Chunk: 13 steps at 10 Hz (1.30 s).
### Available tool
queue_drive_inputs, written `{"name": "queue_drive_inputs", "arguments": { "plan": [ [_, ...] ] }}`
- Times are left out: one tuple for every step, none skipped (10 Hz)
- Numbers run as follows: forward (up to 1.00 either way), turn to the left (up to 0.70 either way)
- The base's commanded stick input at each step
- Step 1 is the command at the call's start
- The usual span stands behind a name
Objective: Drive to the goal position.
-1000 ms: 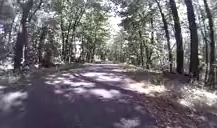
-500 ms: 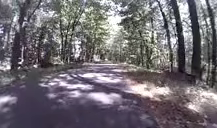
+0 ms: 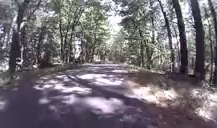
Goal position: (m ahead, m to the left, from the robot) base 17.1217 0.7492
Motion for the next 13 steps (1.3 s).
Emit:
{"name": "queue_drive_inputs", "arguments": {
  "plan": [
    [0.45, 0.00],
    [0.45, 0.00],
    [0.45, 0.00],
    [0.45, 0.00],
    [0.45, 0.00],
    [0.45, 0.00],
    [0.45, -0.05],
    [0.45, -0.27],
    [0.45, -0.27],
    [0.45, -0.27],
    [0.45, 0.00],
    [0.45, 0.00],
    [0.45, 0.00]
  ]
}}
